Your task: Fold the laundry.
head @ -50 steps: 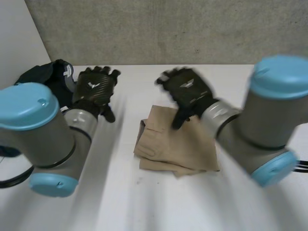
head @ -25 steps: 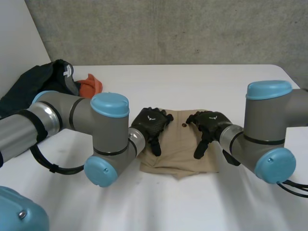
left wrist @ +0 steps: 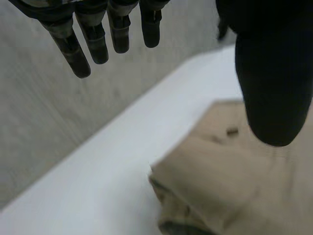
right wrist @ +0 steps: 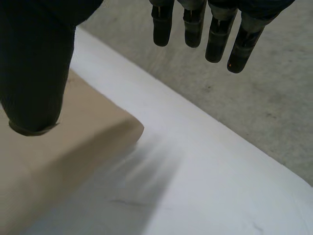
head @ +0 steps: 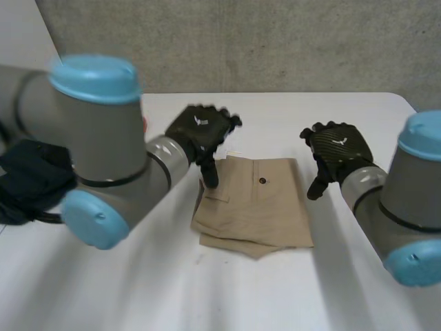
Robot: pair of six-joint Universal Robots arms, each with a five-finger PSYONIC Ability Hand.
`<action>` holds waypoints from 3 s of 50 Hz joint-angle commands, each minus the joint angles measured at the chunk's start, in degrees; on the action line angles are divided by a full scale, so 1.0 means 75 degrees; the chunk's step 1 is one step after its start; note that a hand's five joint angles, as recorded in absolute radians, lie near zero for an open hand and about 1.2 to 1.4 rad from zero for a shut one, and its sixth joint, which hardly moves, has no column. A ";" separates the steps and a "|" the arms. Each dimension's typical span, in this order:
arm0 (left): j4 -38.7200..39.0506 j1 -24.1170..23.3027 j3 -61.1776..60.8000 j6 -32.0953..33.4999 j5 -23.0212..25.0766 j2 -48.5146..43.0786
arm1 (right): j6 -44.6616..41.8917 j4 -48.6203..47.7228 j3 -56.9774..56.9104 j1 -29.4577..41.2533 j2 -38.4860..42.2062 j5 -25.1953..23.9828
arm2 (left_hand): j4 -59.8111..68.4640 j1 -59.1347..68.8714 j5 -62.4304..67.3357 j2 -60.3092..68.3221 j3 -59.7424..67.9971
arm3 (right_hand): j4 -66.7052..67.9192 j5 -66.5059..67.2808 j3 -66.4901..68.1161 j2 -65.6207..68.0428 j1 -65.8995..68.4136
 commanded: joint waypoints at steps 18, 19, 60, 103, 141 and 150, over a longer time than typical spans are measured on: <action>-0.0244 0.0919 -0.1393 -0.0895 0.3116 0.1687 | 0.2187 -0.0627 0.1768 -0.0129 0.0610 -0.0947 | -0.0032 0.0101 -0.0103 -0.0026 -0.0022 | -0.0464 -0.0535 -0.0285 -0.0340 -0.0076; -0.0243 0.0919 -0.1394 -0.0895 0.3116 0.1698 | 0.2187 -0.0686 0.1722 -0.0129 0.0657 -0.0959 | -0.0032 0.0101 -0.0103 -0.0026 -0.0022 | -0.0464 -0.0535 -0.0285 -0.0340 -0.0076; -0.0220 0.0966 -0.1593 -0.0965 0.3105 0.1687 | 0.2058 -0.0524 -0.2964 -0.0421 0.3258 -0.1146 | -0.0009 0.0124 -0.0081 -0.0004 0.0000 | 0.8869 0.8799 0.9048 0.8993 0.9257; -0.0185 0.1001 -0.1569 -0.1211 0.2964 0.1570 | 0.0548 0.1481 -1.1041 -0.4957 0.7806 -0.1111 | -0.0054 0.0079 -0.0125 -0.0049 -0.0045 | -0.0464 -0.0535 -0.0285 -0.0340 -0.0076; 0.1373 0.3317 -0.1534 -0.0919 0.1605 0.2414 | -0.1635 0.1552 -0.7119 -0.1291 0.3121 -0.0019 | 0.0146 0.0279 0.0075 0.0152 0.0156 | -0.0464 -0.0535 -0.0285 -0.0340 -0.0076; 0.1690 0.5032 -0.1031 0.1353 0.1593 0.0470 | -0.1656 0.1177 -0.3309 0.0070 0.1595 -0.1345 | 0.0125 0.0258 0.0054 0.0131 0.0135 | -0.0464 -0.0535 -0.0285 -0.0340 -0.0076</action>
